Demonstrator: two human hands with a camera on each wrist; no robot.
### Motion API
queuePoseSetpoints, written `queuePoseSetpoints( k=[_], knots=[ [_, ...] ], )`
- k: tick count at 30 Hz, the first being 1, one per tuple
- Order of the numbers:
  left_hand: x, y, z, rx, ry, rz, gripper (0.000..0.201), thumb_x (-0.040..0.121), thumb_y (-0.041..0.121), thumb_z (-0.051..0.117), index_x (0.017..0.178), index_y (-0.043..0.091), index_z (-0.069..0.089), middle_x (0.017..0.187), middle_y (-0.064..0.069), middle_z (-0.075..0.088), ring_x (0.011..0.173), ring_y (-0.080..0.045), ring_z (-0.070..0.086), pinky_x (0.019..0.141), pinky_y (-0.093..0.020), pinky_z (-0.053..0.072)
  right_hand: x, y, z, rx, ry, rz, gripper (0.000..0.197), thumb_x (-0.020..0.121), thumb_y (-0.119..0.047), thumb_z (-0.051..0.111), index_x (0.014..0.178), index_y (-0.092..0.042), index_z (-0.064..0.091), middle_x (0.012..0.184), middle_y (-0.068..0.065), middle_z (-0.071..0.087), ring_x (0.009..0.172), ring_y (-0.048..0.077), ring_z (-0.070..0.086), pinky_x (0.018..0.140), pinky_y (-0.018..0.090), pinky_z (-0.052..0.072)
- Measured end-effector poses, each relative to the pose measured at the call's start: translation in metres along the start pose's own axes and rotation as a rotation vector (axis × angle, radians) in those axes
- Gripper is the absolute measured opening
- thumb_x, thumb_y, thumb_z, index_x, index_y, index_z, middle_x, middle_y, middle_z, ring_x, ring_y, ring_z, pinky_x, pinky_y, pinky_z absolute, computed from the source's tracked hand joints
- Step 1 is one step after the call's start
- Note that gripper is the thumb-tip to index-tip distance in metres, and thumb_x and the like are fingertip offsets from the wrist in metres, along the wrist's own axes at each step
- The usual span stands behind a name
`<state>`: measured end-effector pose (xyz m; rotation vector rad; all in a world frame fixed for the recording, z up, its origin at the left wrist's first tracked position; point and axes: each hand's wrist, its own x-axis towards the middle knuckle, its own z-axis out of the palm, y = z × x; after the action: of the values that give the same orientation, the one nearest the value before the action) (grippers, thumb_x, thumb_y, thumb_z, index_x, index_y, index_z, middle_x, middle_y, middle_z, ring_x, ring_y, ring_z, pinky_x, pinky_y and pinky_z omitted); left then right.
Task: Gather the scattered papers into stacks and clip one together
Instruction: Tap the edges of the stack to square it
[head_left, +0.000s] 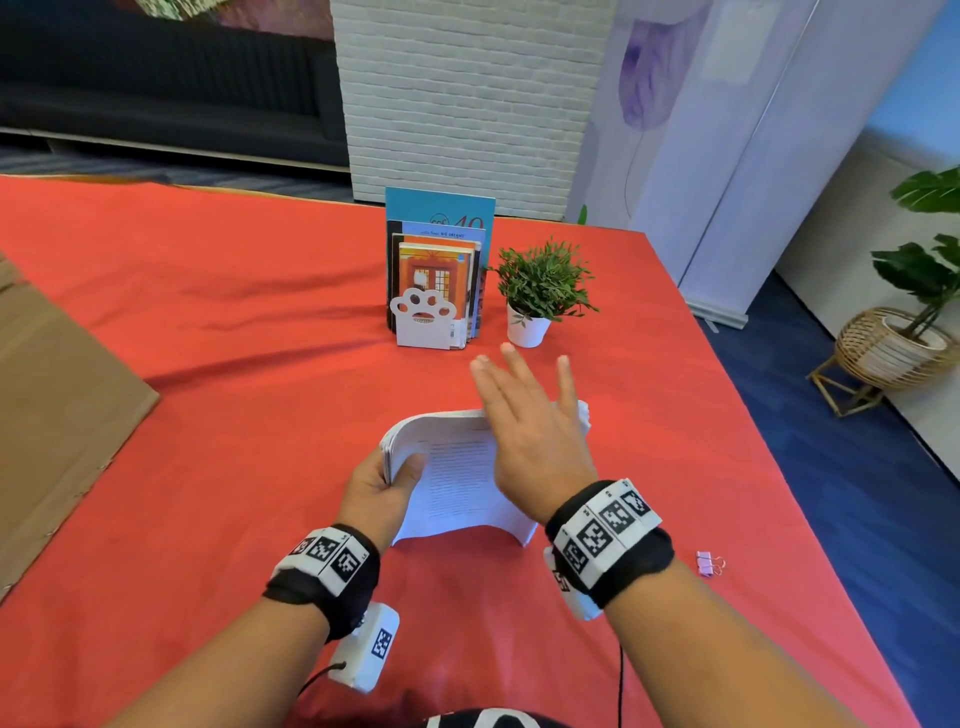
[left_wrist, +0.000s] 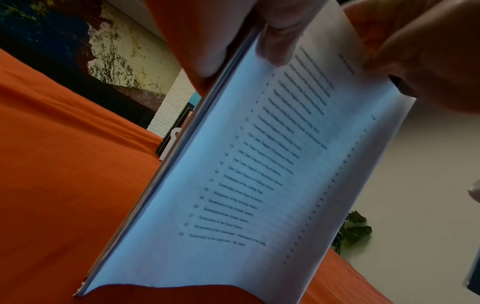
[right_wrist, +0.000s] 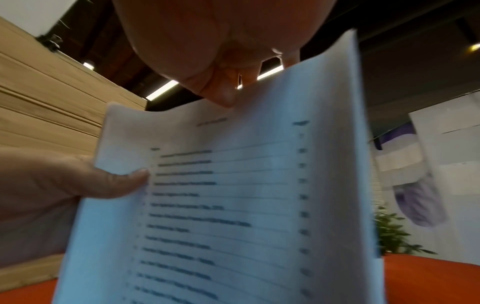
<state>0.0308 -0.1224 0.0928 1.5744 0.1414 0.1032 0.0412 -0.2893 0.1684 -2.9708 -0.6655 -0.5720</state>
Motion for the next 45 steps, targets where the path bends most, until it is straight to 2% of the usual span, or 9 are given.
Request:
queuePoseSetpoints(
  k=[10,13,18,23,28,31,34,36,45],
  knots=[
    [0.001,0.0,0.002,-0.039,-0.019,-0.015,0.021,0.093,0.009,0.05,0.108,0.016,0.062,0.094,0.005,0.068,0.091,-0.016,0.062,0.087,-0.033,0.046,-0.016,0.037,0.011,0.095,0.196,0.224,0.08,0.061,-0.002,0.034,0.14,-0.017,0.041,0.141,-0.004,0.049,0.144,0.021,0.026,0.112,0.064,0.006],
    [0.001,-0.001,0.001,-0.034,-0.021,-0.007,0.023,0.09,0.008,0.055,0.111,0.016,0.063,0.094,0.008,0.069,0.082,0.002,0.065,0.082,-0.025,0.047,-0.02,0.044,0.019,0.722,0.295,0.515,0.095,0.056,0.006,0.035,0.147,-0.02,0.022,0.147,0.001,0.038,0.141,0.017,0.028,0.12,0.041,0.014],
    [0.004,0.002,0.003,-0.02,-0.006,-0.014,0.02,0.084,0.01,0.065,0.098,0.025,0.066,0.085,0.013,0.073,0.08,0.0,0.068,0.079,-0.021,0.049,-0.019,0.037,0.037,1.383,0.196,0.843,0.074,0.073,0.017,0.031,0.114,-0.043,0.04,0.092,-0.005,0.052,0.086,0.013,0.052,0.079,0.029,0.043],
    [0.008,0.001,0.009,-0.018,0.011,-0.052,0.018,0.086,0.014,0.062,0.103,0.02,0.065,0.092,0.008,0.07,0.085,-0.005,0.066,0.08,-0.025,0.048,-0.021,0.033,0.04,1.337,0.23,0.809,0.056,0.073,0.014,0.03,0.107,-0.028,0.044,0.087,-0.01,0.052,0.084,0.012,0.05,0.076,0.024,0.044],
    [0.007,0.003,0.008,0.003,-0.028,-0.028,0.022,0.086,0.011,0.062,0.104,0.024,0.063,0.092,0.012,0.069,0.076,0.012,0.065,0.073,-0.012,0.048,-0.027,0.039,0.044,1.018,0.312,0.476,0.072,0.086,0.004,0.031,0.142,-0.039,0.019,0.141,0.0,0.043,0.13,0.008,0.042,0.112,0.014,0.026],
    [0.007,0.001,0.009,0.034,-0.02,-0.039,0.022,0.087,0.012,0.062,0.102,0.028,0.061,0.093,0.015,0.067,0.077,0.011,0.064,0.076,-0.015,0.047,-0.029,0.041,0.046,0.957,0.303,0.4,0.059,0.092,0.006,0.031,0.139,-0.028,0.021,0.138,-0.023,0.03,0.123,-0.026,0.028,0.102,-0.004,0.018],
    [0.007,0.0,0.011,0.04,0.011,-0.07,0.019,0.088,0.011,0.059,0.102,0.024,0.061,0.091,0.011,0.066,0.084,-0.001,0.062,0.082,-0.026,0.045,-0.032,0.038,0.045,0.969,0.318,0.447,0.054,0.094,0.005,0.032,0.139,-0.023,0.018,0.125,-0.031,0.031,0.1,-0.017,0.049,0.087,-0.01,0.024],
    [0.007,0.0,0.015,0.039,0.037,-0.086,0.016,0.09,0.008,0.056,0.099,0.02,0.062,0.086,0.01,0.065,0.082,-0.008,0.061,0.082,-0.03,0.045,-0.03,0.037,0.044,1.015,0.321,0.511,0.058,0.095,0.007,0.033,0.144,-0.017,0.014,0.113,-0.032,0.035,0.072,0.0,0.044,0.076,-0.01,0.029],
    [0.01,0.009,0.031,0.039,0.127,-0.082,0.027,0.09,0.007,0.054,0.08,0.031,0.062,0.079,0.009,0.064,0.082,-0.021,0.06,0.08,-0.029,0.044,-0.047,0.045,0.064,0.988,0.105,0.614,0.02,0.094,0.0,0.037,0.102,-0.017,0.032,0.078,-0.012,0.05,0.077,0.021,0.051,0.072,0.031,0.039]
  ],
)
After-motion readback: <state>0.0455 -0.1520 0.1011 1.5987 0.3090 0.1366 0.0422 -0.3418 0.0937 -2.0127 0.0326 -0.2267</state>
